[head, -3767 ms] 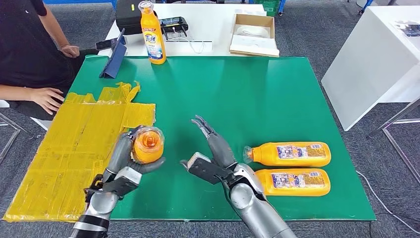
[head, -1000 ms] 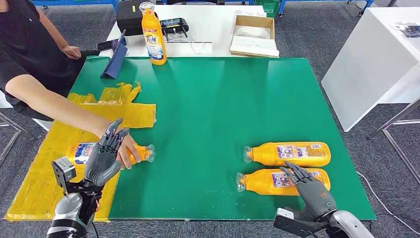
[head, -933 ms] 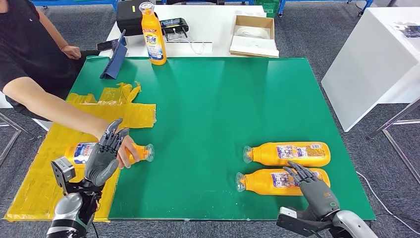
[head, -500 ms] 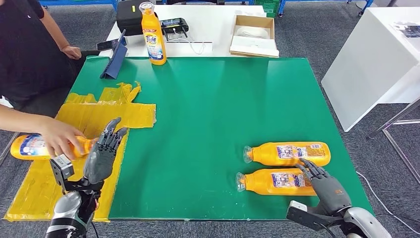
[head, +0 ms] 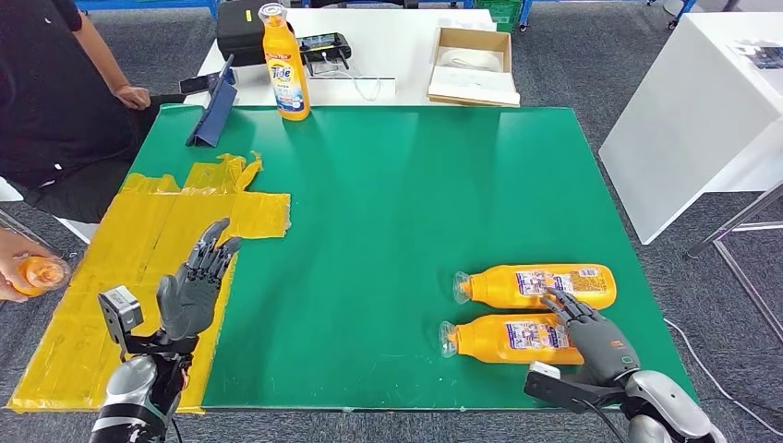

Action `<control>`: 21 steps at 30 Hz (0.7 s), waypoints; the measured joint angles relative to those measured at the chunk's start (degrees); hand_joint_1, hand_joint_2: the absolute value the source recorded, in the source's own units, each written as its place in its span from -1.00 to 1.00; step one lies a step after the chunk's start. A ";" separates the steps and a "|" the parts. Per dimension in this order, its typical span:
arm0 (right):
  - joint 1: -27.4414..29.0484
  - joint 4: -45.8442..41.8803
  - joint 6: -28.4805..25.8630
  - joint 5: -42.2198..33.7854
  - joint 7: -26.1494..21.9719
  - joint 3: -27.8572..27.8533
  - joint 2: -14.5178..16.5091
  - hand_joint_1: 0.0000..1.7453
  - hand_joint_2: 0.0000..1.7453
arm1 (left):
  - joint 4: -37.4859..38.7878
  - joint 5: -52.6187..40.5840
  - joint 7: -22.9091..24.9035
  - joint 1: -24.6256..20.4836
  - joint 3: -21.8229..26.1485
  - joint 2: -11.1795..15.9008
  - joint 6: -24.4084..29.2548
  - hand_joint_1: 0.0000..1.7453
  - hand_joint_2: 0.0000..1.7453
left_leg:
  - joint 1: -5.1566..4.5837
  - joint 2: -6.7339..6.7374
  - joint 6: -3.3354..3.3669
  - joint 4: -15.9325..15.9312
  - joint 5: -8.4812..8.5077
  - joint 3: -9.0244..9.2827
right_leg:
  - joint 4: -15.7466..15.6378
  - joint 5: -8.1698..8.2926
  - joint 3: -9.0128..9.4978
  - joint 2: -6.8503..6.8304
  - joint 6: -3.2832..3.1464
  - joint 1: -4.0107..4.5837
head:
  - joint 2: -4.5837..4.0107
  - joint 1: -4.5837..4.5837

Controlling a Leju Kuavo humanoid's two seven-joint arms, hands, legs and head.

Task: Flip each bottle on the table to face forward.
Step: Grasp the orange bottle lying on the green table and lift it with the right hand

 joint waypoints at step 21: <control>0.74 -5.07 14.10 -9.96 5.97 9.17 -18.04 1.00 1.00 | 2.88 2.13 -0.44 -1.92 0.18 0.27 -1.11 -1.00 -1.00 | -0.06 -0.15 0.02 0.03 -0.01 0.03 | -0.03 0.00 0.02 -0.09 0.01 -0.03 | 0.00 -0.01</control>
